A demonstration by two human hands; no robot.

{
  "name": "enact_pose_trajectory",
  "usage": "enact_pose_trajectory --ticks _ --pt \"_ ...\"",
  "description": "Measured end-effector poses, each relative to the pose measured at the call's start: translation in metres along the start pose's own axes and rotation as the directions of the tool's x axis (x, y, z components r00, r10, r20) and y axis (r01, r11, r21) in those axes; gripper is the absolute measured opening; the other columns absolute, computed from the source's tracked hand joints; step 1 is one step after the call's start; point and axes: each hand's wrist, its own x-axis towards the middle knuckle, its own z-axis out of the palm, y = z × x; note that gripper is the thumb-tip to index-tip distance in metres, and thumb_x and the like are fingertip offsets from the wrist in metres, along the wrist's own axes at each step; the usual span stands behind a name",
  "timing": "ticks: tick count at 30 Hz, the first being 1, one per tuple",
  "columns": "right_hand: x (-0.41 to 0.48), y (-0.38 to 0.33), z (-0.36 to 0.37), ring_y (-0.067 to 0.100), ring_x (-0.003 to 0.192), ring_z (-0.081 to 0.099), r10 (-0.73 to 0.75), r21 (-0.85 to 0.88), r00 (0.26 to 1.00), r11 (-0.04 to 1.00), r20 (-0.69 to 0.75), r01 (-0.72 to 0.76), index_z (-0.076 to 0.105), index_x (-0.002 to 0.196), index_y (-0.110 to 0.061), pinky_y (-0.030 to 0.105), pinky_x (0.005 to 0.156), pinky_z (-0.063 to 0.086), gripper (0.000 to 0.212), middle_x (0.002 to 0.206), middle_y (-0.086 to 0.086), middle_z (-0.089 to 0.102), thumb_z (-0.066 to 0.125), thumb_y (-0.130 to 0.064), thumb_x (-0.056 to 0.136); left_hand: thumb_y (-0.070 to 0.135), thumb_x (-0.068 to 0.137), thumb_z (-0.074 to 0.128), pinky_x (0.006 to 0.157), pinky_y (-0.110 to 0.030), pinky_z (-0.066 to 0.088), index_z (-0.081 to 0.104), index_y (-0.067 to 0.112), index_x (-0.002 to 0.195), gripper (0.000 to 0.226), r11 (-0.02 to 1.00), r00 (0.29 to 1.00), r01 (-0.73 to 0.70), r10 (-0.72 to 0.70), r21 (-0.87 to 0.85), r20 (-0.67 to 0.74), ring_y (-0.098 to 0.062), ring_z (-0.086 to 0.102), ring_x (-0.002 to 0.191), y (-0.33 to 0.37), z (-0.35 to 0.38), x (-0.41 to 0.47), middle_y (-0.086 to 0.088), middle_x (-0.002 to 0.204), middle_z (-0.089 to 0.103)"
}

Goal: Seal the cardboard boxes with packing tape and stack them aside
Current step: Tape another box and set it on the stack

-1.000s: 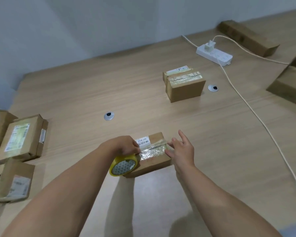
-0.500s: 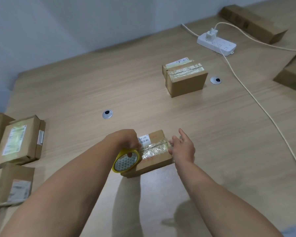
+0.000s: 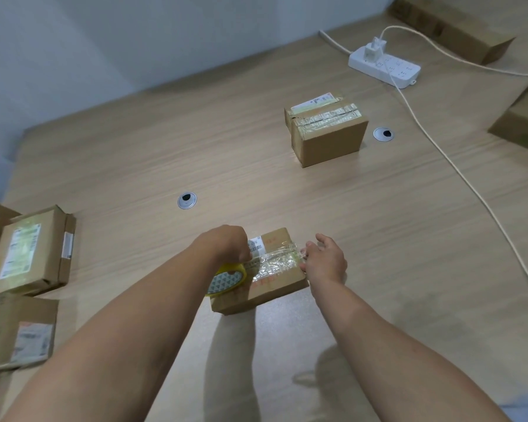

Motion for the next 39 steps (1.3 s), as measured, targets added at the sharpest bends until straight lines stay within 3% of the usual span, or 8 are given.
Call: enact_pose_trajectory --ticks 4,7,10,13,18,25,28,39 --pt "0.005 0.002 0.001 0.02 0.073 0.068 0.024 -0.076 1.0 0.997 -0.012 -0.025 0.067 0.113 -0.013 0.018 0.046 0.048 0.016 0.101 0.005 0.074 0.06 -0.017 0.099 0.034 0.093 0.062 0.062 -0.032 0.044 0.058 0.01 0.088 0.025 1.0 1.0 0.001 -0.001 0.01 -0.015 -0.021 0.057 0.071 0.001 0.001 -0.001 -0.002 0.076 0.057" --pt "0.006 -0.001 -0.001 0.024 0.101 0.067 -0.008 -0.276 1.0 0.961 0.013 0.012 0.067 0.117 -0.015 0.026 0.079 0.05 0.022 0.109 0.001 0.072 0.06 -0.023 0.098 0.032 0.091 0.063 0.06 -0.031 0.044 0.056 0.013 0.089 0.02 1.0 0.999 0.013 -0.013 0.014 -0.049 -0.023 0.06 0.075 0.002 0.004 -0.002 -0.002 0.077 0.056" --pt "0.006 -0.005 0.0 0.026 0.11 0.062 -0.035 -0.333 0.999 0.942 0.029 0.043 0.063 0.125 -0.016 0.023 0.082 0.039 0.029 0.12 0.003 0.065 0.058 -0.023 0.097 0.03 0.09 0.064 0.059 -0.03 0.042 0.055 0.014 0.084 0.019 1.0 0.998 0.016 -0.016 0.01 -0.064 -0.022 0.059 0.073 0.001 0.006 -0.003 -0.002 0.077 0.056" --pt "0.009 -0.004 0.003 0.028 0.099 0.068 -0.082 -0.304 0.996 0.948 0.048 0.092 0.068 0.11 -0.019 0.037 0.088 0.054 0.023 0.108 0.005 0.072 0.062 -0.032 0.092 0.03 0.091 0.064 0.06 -0.031 0.043 0.054 0.015 0.082 0.019 1.0 0.997 0.016 -0.016 0.003 -0.078 -0.022 0.058 0.074 0.001 0.007 -0.003 -0.001 0.077 0.055" --pt "0.008 0.003 0.003 0.031 0.082 0.07 -0.153 -0.221 0.988 0.963 0.017 0.153 0.064 0.08 -0.019 0.043 0.079 0.057 0.021 0.08 0.002 0.069 0.06 -0.029 0.098 0.033 0.092 0.063 0.061 -0.032 0.045 0.054 0.014 0.092 0.021 1.0 0.997 0.016 -0.017 -0.013 -0.069 -0.02 0.057 0.071 -0.001 0.007 -0.001 0.0 0.076 0.054" --pt "0.001 0.0 0.004 0.031 0.08 0.068 -0.179 -0.172 0.983 0.97 -0.035 0.171 0.067 0.087 -0.014 0.027 0.059 0.039 0.02 0.08 0.004 0.068 0.058 -0.027 0.1 0.037 0.093 0.064 0.063 -0.032 0.045 0.065 0.008 0.105 0.031 0.999 0.999 0.006 -0.008 -0.039 -0.041 -0.022 0.059 0.076 -0.002 0.005 -0.005 -0.001 0.077 0.056" --pt "0.001 0.0 0.005 0.031 0.08 0.069 -0.197 -0.165 0.98 0.968 -0.036 0.188 0.067 0.087 -0.013 0.03 0.065 0.046 0.019 0.079 0.004 0.068 0.059 -0.026 0.099 0.038 0.093 0.065 0.065 -0.033 0.047 0.066 0.007 0.107 0.034 0.999 1.0 0.001 -0.002 -0.041 -0.031 -0.024 0.059 0.079 -0.002 0.005 -0.006 -0.002 0.078 0.055" --pt "0.005 0.0 0.002 0.033 0.08 0.068 -0.203 -0.214 0.979 0.958 -0.026 0.193 0.064 0.086 -0.012 0.035 0.069 0.053 0.021 0.07 -0.001 0.059 0.059 -0.026 0.101 0.041 0.092 0.065 0.059 -0.031 0.04 0.054 0.013 0.072 0.036 0.998 1.0 0.0 0.001 -0.062 0.017 -0.017 0.052 0.064 -0.006 0.007 -0.004 -0.004 0.075 0.059"
